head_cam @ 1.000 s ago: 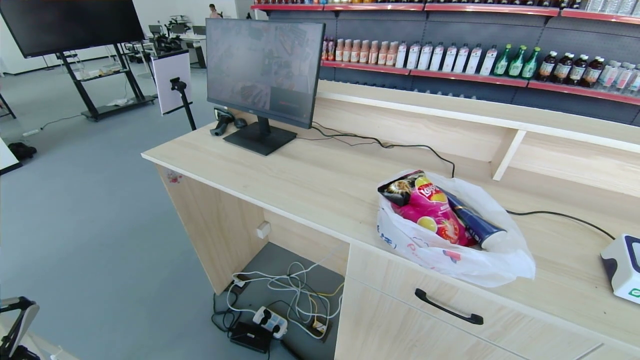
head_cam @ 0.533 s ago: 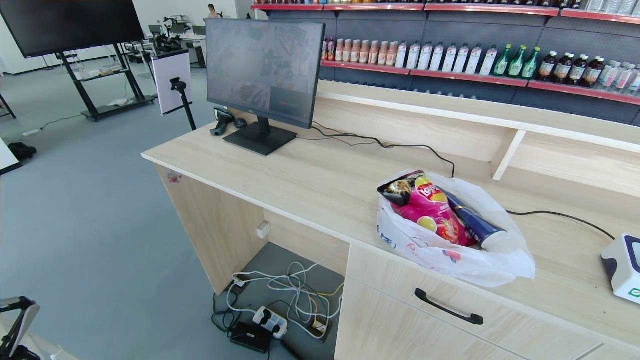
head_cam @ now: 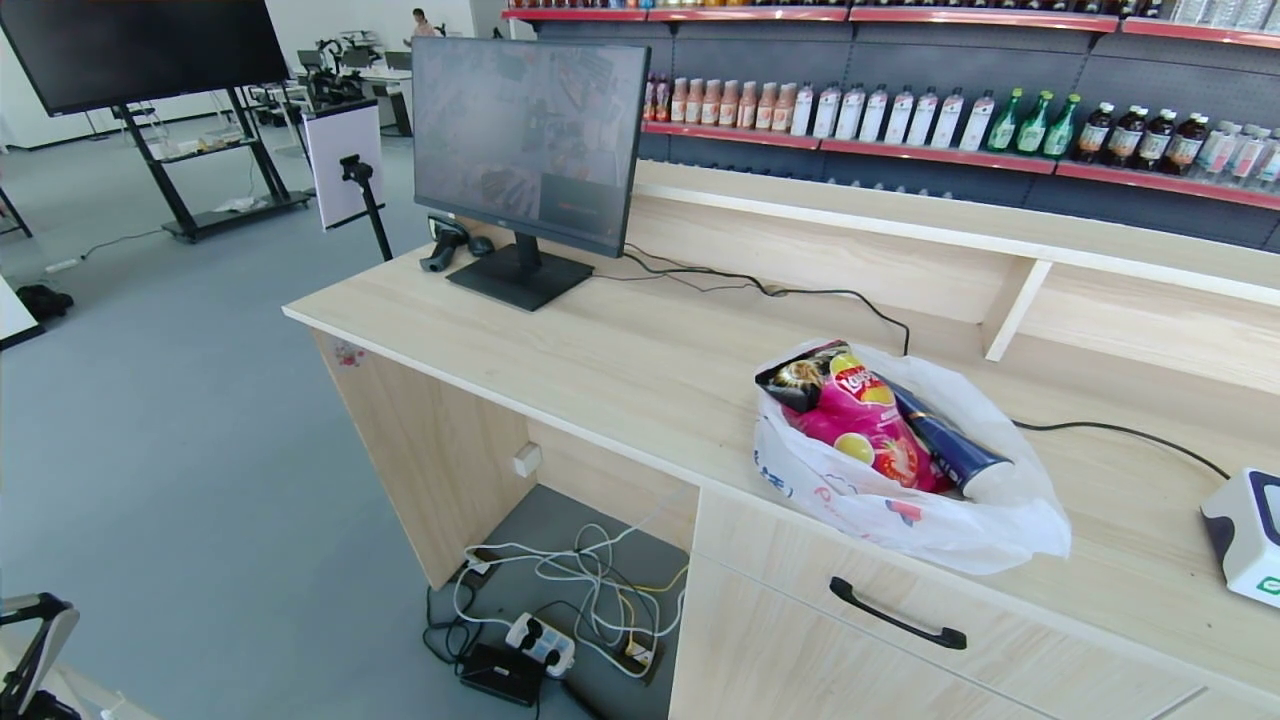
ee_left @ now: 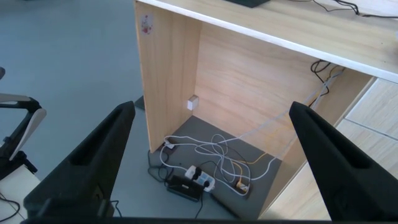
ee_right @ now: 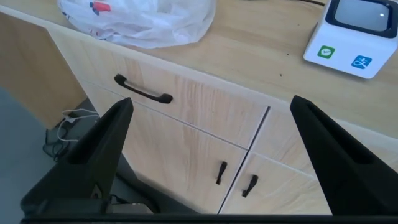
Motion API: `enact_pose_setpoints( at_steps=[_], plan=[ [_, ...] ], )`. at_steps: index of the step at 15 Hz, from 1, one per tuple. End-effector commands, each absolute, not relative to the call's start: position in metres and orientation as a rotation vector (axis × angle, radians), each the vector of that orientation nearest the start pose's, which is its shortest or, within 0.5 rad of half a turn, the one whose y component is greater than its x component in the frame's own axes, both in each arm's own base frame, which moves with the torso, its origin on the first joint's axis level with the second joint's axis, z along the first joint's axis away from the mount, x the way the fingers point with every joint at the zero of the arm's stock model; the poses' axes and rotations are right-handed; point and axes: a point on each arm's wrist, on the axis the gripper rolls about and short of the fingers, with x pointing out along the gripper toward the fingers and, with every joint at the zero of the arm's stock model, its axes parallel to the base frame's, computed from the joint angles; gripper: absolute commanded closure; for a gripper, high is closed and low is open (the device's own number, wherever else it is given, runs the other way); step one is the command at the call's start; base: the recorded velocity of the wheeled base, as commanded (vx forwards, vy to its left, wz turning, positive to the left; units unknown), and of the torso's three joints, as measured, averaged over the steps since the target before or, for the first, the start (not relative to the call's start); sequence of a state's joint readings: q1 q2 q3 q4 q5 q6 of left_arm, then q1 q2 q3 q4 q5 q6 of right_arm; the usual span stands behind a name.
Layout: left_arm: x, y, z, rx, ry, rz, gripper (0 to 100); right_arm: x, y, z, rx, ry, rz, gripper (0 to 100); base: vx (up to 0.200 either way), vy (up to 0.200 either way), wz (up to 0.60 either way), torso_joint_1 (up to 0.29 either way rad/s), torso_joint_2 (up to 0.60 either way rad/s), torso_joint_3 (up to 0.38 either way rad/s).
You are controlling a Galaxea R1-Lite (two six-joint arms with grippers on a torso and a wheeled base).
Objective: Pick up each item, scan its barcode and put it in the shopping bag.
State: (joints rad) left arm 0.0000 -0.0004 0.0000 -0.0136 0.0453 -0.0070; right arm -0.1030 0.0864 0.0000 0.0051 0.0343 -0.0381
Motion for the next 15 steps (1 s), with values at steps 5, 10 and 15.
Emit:
enact_pose_setpoints(
  at_steps=[5, 10, 15],
  plan=[
    [-0.0228, 0.0010, 0.0769, -0.006, -0.014, 0.046, 0, -0.0157, 0.0024, 0.0768, -0.026, 0.098, -0.066, 0, 0.000, 0.000, -0.60, 0.001, 0.00, 0.002],
    [-0.0228, 0.0010, 0.0764, -0.006, -0.009, 0.046, 0, -0.0157, 0.0024, 0.0768, -0.027, 0.098, -0.066, 0, 0.000, -0.080, -0.12, 0.002, 0.00, 0.001],
    [-0.0228, 0.0010, 0.0764, -0.006, -0.009, 0.046, 0, -0.0157, 0.0024, 0.0768, -0.027, 0.098, -0.067, 0, 0.000, -0.200, 0.00, 0.003, 0.00, 0.000]
  ],
)
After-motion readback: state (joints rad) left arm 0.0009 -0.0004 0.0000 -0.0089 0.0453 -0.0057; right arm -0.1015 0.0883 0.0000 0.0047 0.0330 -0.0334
